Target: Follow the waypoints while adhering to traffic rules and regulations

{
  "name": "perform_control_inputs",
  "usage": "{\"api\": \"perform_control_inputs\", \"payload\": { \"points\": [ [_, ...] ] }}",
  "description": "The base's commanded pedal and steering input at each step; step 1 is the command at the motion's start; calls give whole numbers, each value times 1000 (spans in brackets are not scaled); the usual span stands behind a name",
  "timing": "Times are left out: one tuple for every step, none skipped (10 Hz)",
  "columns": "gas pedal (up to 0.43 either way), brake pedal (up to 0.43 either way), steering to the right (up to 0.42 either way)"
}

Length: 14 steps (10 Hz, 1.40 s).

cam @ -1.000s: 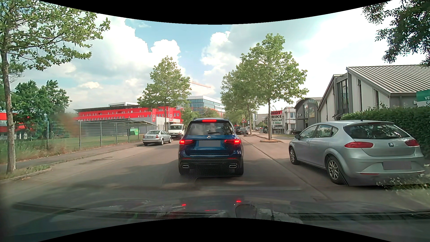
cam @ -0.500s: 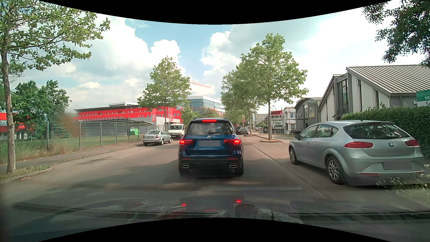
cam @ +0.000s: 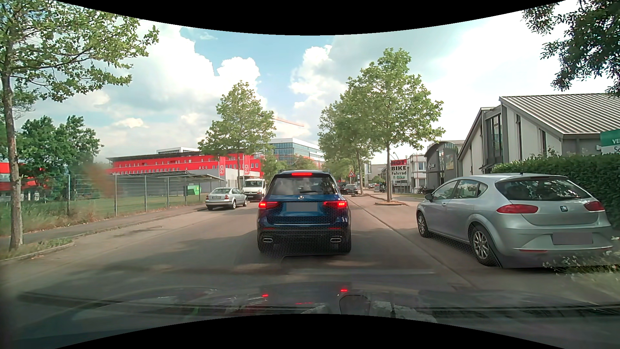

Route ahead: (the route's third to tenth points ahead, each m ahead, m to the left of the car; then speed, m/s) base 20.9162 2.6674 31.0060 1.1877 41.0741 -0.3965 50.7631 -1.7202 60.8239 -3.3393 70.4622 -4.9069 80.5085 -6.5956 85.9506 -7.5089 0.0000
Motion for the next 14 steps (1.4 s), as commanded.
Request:
{"api": "perform_control_inputs", "payload": {
  "points": [
    [0,268,-5],
    [0,268,-5],
    [0,268,-5],
    [0,268,-5],
    [0,268,-4],
    [0,268,-5],
    [0,274,-5],
    [0,268,-4],
    [0,274,-5],
    [0,268,-5],
    [0,268,-5],
    [0,274,-5],
    [0,268,-4],
    [0,268,-5]
  ]
}}
